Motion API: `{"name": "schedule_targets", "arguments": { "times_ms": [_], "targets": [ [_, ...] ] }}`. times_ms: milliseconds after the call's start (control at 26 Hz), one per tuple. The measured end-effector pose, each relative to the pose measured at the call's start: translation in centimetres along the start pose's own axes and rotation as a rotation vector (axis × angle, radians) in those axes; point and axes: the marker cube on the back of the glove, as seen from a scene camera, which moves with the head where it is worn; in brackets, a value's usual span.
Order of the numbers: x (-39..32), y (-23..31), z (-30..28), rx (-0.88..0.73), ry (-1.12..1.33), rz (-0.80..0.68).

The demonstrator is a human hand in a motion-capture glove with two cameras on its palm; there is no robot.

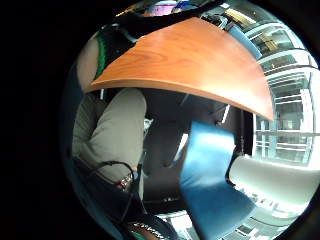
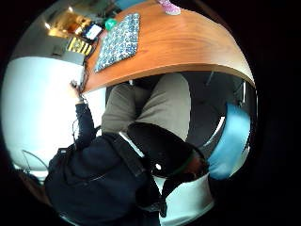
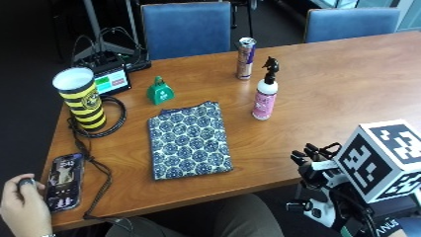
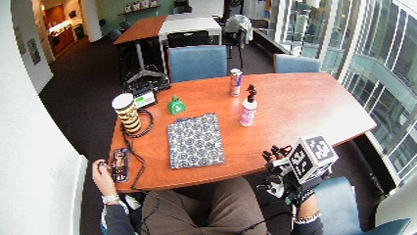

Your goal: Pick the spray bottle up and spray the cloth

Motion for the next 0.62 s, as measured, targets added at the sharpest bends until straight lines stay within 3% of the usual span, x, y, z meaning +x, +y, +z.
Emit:
{"name": "schedule_targets", "arguments": {
  "times_ms": [616],
  "targets": [
    [-0.8, -1.5, -0.6, 0.013, 0.010, -0.031]
  ]
}}
